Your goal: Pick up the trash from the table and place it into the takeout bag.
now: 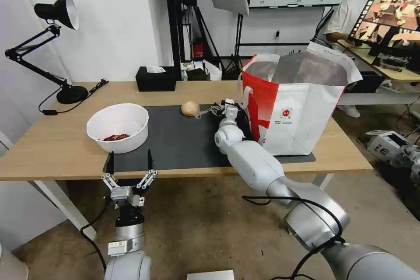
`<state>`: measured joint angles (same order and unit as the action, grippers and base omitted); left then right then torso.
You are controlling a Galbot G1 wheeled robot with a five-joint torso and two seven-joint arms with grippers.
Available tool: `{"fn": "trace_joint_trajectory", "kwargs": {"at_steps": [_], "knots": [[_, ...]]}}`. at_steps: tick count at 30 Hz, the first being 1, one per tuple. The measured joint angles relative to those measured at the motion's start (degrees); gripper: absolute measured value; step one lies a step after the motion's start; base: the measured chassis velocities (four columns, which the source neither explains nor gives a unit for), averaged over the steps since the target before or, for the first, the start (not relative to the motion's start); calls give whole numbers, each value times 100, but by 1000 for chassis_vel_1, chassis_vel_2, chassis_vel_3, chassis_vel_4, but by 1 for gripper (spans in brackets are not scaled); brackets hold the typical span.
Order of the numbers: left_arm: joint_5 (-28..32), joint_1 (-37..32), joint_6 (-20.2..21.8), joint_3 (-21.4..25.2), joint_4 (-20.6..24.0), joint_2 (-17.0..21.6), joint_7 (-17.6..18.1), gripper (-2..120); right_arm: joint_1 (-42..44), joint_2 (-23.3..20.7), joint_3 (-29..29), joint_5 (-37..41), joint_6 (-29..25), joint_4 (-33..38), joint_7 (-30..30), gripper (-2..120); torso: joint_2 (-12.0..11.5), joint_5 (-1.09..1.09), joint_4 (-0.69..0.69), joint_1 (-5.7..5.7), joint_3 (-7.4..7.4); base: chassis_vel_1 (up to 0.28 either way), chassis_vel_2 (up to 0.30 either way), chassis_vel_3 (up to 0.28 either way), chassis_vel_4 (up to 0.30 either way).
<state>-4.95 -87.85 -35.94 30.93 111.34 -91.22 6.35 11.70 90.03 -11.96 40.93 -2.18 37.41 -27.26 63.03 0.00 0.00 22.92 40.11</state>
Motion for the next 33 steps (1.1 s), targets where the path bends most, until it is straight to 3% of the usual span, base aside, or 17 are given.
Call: {"fn": "trace_joint_trajectory", "kwargs": {"at_steps": [22, 33], "knots": [[7, 4, -4, -34, -10, 0, -1, 100, -98, 4, 12, 0, 13, -219, 337, 100, 0, 0, 0, 0, 0, 0, 0, 0, 0], [8, -22, -21, -17, -9, -1, 0, 100, -66, 7, -38, 2, 300, -158, 273, 62, 0, 0, 0, 0, 0, 0, 0, 0, 0]]}}
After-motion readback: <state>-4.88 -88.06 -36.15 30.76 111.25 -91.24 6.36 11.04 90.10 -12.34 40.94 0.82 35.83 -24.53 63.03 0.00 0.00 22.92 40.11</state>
